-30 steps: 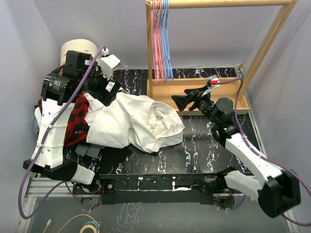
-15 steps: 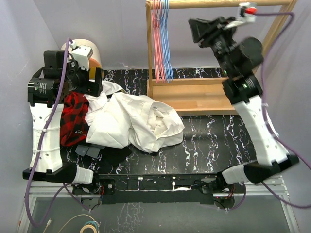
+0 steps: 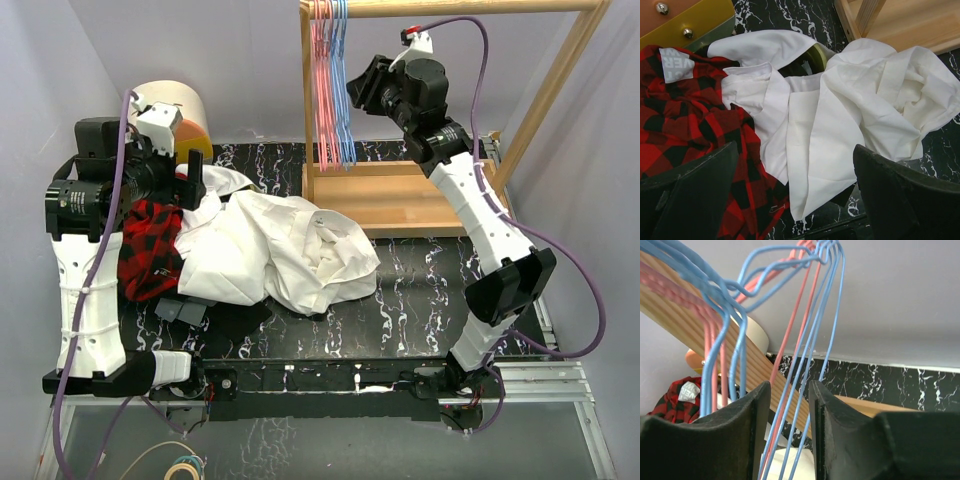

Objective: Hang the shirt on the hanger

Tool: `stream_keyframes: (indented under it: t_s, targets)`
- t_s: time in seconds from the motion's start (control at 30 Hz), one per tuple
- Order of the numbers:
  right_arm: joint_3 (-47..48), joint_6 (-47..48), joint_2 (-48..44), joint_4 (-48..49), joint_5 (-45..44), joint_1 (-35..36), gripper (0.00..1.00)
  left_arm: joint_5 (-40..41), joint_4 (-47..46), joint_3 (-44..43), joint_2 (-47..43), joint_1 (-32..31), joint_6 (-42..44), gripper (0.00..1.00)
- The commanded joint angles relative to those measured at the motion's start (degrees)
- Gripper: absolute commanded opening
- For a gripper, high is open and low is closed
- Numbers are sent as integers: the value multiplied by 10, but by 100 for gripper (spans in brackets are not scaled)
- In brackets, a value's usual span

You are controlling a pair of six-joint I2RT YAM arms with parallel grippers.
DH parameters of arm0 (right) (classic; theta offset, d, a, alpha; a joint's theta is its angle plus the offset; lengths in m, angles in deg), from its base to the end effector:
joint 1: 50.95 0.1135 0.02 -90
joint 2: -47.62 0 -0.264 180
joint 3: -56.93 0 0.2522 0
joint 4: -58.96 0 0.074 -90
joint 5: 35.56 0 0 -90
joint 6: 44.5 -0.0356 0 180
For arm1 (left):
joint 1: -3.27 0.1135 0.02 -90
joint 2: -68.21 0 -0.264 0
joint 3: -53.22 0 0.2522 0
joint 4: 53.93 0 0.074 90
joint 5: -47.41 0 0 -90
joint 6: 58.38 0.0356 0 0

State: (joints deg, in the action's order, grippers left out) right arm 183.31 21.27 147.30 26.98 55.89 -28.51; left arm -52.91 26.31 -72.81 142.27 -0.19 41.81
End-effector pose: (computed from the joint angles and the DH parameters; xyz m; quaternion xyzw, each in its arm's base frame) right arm 0.3683 0.1531 0.4770 0.0030 0.7389 0.2755 0.6149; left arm 0.1981 -0.0184 0.5144 0.1474 0.8434 -0.0471 0.5146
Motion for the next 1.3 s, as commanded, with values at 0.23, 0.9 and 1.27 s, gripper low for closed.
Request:
stream_keyframes:
  t_s: [0.23, 0.9, 1.27]
  targets:
    - [-3, -9, -62, 74, -11, 0, 49, -32, 3, 18, -7, 4, 12, 97]
    - [-1, -14, -47, 87, 25, 4, 47, -52, 11, 22, -4, 5, 24, 97]
    - [12, -5, -27, 76, 17, 14, 44, -70, 15, 12, -1, 12, 24, 97]
